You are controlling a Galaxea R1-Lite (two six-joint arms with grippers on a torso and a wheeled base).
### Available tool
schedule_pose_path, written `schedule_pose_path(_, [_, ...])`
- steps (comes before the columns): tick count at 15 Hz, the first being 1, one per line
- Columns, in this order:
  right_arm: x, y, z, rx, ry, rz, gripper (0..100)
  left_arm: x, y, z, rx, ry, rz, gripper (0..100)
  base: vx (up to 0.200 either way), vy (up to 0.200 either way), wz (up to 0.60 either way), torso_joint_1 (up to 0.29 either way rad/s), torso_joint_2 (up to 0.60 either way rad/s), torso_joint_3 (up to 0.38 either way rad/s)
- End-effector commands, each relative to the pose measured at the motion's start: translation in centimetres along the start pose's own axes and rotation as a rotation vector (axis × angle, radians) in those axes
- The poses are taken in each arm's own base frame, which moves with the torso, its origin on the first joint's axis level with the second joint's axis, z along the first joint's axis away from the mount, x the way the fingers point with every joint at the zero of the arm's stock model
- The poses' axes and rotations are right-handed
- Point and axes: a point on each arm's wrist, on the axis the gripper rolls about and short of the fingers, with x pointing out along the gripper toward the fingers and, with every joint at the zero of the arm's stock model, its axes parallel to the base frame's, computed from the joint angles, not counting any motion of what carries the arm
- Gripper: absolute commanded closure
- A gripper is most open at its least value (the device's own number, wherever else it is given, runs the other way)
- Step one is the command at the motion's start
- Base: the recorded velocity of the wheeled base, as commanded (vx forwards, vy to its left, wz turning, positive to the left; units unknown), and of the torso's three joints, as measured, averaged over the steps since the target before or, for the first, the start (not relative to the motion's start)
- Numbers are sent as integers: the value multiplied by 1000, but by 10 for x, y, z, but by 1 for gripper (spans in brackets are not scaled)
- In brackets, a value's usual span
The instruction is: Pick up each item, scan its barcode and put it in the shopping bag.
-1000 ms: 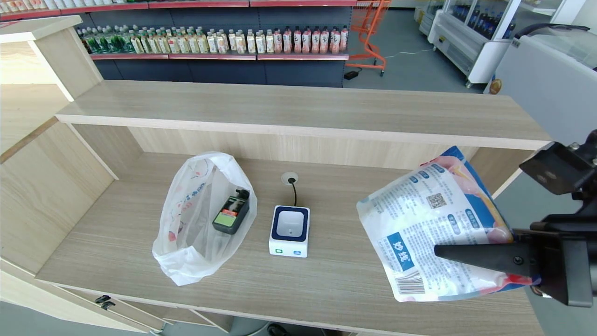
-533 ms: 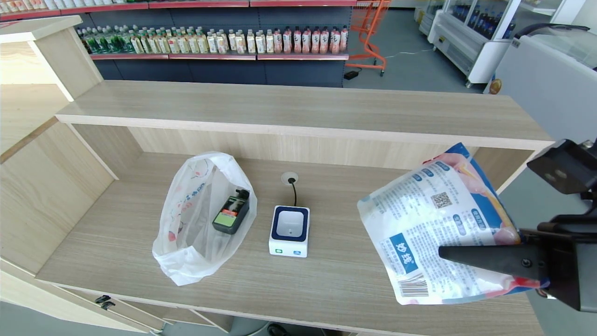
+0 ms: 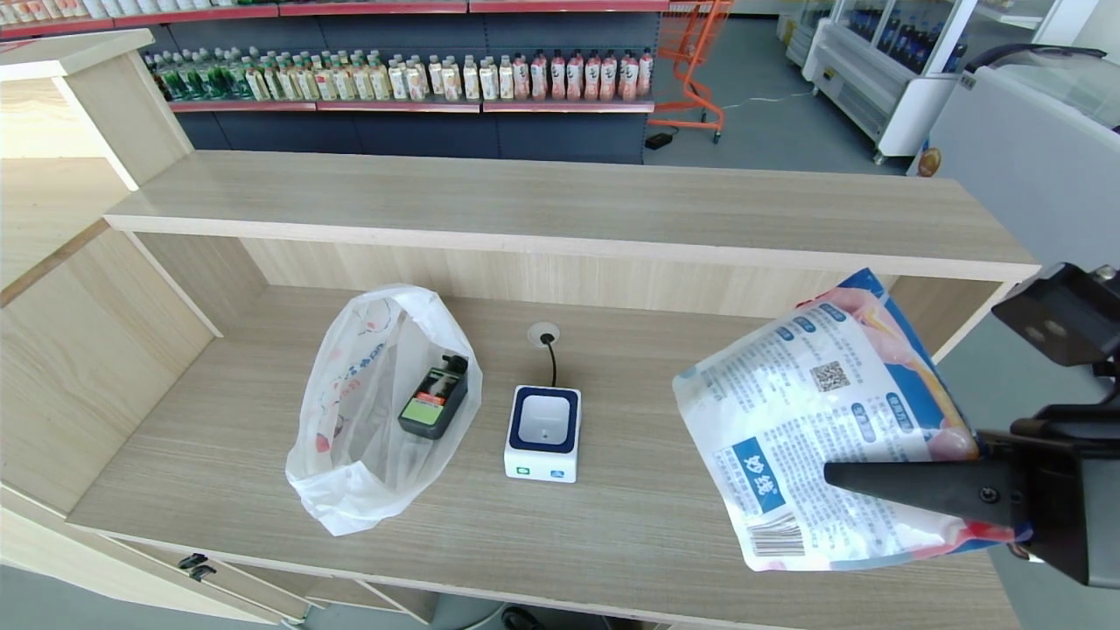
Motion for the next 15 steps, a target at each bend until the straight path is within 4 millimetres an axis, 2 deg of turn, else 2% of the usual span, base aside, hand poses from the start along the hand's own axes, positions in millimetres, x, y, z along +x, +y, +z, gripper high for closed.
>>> schedule_pose_path(1, [1,-1,1,1,3,1,100,0,0,0,0,0,0,0,0,0,0,0,0,0])
schedule_pose_path(3, [4,-3,0,-14,10,-5,100,0,0,0,0,0,1,0,0,0,0,0,0,0])
schedule_pose_path(4, [5,-5,0,-91,8,-22,100,0,0,0,0,1,0,0,0,0,0,0,0,0])
schedule_pose_path(6, [2,-16,-5,-371,-3,-210,100,0,0,0,0,0,1,0,0,0,0,0,0,0])
schedule_pose_path(9, [-27,-47,-2,-702,33,-540,100,0,0,0,0,0,0,0,0,0,0,0,0,0])
schedule_pose_path(11, [-44,-64,-5,-865,126,-677,100,0,0,0,0,0,0,0,0,0,0,0,0,0])
schedule_pose_path(12, [-50,-72,-3,-896,147,-713,100,0,0,0,0,0,0,0,0,0,0,0,0,0])
schedule_pose_path(15, [-55,-73,2,-974,157,-748,100,0,0,0,0,1,0,0,0,0,0,0,0,0])
